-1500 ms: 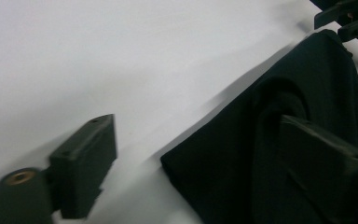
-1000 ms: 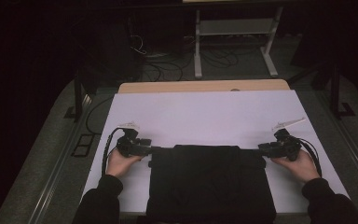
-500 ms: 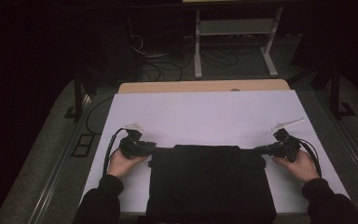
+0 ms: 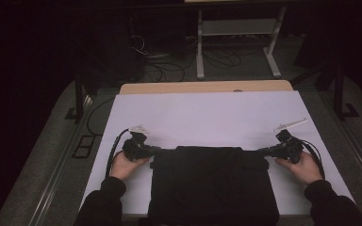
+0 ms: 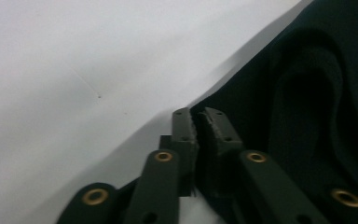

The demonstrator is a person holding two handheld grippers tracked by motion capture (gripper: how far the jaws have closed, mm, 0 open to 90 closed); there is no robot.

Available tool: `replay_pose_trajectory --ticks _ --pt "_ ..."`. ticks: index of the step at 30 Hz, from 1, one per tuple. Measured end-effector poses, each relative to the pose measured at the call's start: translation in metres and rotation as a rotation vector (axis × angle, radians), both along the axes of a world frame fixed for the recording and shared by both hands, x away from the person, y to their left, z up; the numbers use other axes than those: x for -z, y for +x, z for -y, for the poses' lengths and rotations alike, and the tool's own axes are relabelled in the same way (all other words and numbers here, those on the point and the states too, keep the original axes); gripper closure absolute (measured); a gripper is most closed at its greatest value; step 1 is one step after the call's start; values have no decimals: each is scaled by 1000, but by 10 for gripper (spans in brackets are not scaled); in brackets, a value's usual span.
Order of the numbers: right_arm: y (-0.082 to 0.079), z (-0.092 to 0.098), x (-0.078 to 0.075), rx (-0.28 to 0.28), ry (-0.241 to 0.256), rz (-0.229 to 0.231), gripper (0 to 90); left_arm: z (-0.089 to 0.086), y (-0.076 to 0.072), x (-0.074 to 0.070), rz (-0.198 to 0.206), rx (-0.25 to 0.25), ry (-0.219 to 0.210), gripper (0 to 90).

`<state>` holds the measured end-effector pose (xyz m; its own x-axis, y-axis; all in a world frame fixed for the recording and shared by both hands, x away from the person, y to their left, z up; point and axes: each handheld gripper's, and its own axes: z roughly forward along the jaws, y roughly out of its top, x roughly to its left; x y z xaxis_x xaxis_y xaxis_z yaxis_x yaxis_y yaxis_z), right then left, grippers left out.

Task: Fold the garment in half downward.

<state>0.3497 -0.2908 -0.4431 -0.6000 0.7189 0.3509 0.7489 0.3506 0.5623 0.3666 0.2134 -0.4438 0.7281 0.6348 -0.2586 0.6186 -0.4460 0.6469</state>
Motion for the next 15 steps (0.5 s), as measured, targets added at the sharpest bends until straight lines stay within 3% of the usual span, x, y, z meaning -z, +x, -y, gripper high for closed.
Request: replay_pose_trajectory --ticks 15 --pt "1 0 0 41 -26 8 877 8 -3 -8 33 7 123 872"
